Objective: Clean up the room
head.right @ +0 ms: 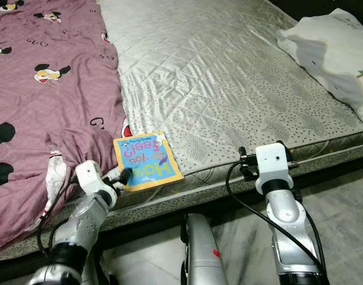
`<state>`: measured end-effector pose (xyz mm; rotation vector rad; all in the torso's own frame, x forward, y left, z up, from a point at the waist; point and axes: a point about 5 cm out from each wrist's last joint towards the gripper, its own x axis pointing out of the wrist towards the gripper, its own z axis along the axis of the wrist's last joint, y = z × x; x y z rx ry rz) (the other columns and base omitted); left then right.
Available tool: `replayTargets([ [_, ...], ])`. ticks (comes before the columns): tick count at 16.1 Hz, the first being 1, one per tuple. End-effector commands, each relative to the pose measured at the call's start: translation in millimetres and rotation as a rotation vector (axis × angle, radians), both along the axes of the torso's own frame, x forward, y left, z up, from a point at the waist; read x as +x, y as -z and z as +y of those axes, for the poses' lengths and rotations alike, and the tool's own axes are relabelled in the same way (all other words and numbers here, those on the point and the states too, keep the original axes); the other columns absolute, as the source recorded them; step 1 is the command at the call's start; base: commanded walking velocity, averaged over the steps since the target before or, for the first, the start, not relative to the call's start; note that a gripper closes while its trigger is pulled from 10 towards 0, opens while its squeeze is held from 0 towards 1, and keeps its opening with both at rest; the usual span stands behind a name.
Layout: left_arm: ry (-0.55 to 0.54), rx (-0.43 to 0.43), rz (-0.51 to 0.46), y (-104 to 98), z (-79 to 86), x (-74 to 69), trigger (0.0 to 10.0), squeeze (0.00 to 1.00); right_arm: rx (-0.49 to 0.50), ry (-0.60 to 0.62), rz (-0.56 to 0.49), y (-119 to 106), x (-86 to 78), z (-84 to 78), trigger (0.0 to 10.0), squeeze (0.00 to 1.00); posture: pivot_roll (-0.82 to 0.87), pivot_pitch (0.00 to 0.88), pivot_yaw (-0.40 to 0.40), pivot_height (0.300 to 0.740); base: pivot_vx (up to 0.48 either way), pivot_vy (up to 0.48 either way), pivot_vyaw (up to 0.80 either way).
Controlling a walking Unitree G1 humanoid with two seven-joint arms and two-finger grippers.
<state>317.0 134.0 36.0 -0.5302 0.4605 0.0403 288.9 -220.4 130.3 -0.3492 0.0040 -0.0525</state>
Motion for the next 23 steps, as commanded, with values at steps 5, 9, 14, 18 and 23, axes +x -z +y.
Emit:
replayTargets([
  [5,0.102,-0.012,0.073,9.2,-9.0,6.1,10.0,0.00,-0.027,-0.004,-0.048,-17.9,2.4,-4.1,10.0,0.00,-0.27,0.110,-0.040,0.547,0.000,0.000,0.00],
  [9,0.216,-0.098,0.081,11.5,-27.9,6.5,10.0,0.00,-0.022,-0.014,-0.061,-20.8,3.1,2.0,10.0,0.00,-0.28,0.098,-0.040,0.547,0.000,0.000,0.00],
  [14,0.308,-0.286,-0.006,-1.9,-42.8,13.7,0.0,0.00,-0.030,-0.010,-0.081,-26.7,3.6,0.5,10.0,0.00,-0.30,0.096,-0.026,0.547,0.000,0.000,0.00],
  [18,0.319,-0.330,-0.010,-1.1,-46.1,12.1,0.0,0.00,-0.029,-0.003,-0.083,-26.9,2.3,0.0,10.0,0.00,-0.30,0.098,-0.022,0.547,0.000,0.000,0.00],
  [23,0.299,-0.364,-0.019,-0.9,-47.5,11.8,0.0,0.00,-0.023,-0.005,-0.093,-28.3,2.4,1.8,10.0,0.00,-0.30,0.097,-0.020,0.547,0.000,0.000,0.00],
])
